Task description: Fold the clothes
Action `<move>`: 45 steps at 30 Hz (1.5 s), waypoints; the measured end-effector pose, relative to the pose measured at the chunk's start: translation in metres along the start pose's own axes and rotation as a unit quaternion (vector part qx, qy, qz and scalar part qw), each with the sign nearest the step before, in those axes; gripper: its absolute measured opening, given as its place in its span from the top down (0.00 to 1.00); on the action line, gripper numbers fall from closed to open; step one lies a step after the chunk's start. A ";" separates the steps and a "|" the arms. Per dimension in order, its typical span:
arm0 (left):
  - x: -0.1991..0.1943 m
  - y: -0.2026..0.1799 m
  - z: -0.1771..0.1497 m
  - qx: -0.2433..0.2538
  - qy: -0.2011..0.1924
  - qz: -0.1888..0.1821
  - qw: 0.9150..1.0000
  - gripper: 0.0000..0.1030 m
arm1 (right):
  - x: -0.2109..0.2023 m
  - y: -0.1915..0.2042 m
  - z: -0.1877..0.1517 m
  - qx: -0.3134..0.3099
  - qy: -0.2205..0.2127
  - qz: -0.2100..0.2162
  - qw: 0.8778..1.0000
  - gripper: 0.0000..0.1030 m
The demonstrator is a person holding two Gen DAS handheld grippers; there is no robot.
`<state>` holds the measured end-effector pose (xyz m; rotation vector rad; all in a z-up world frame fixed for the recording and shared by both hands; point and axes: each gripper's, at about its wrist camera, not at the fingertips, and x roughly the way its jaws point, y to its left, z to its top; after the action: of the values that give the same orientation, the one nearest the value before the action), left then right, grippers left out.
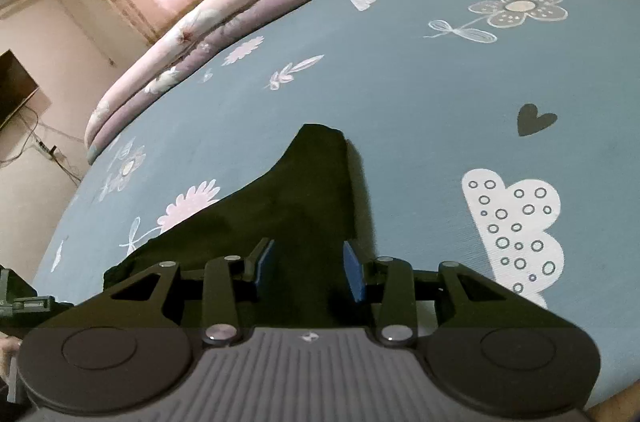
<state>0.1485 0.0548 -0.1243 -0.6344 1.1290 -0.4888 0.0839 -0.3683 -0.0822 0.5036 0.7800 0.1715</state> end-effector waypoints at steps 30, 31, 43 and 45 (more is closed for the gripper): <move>0.011 0.008 0.011 -0.044 -0.001 -0.056 0.997 0.50 | 0.038 0.030 0.023 -0.090 -0.014 -0.070 0.993 0.37; 0.013 0.006 0.012 -0.042 0.001 -0.056 0.997 0.50 | 0.047 0.029 0.031 -0.092 -0.015 -0.079 0.993 0.35; 0.013 0.007 0.018 -0.023 0.002 0.000 1.000 0.59 | 0.114 0.009 0.057 -0.082 0.052 -0.098 0.990 0.84; 0.012 0.009 0.020 -0.024 0.008 -0.002 1.000 0.59 | 0.103 0.002 0.057 -0.057 0.042 -0.100 0.993 0.65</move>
<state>0.1713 0.0577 -0.1323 -0.6763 1.1568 -0.4724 0.1974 -0.3541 -0.1118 0.3094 0.8915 0.0513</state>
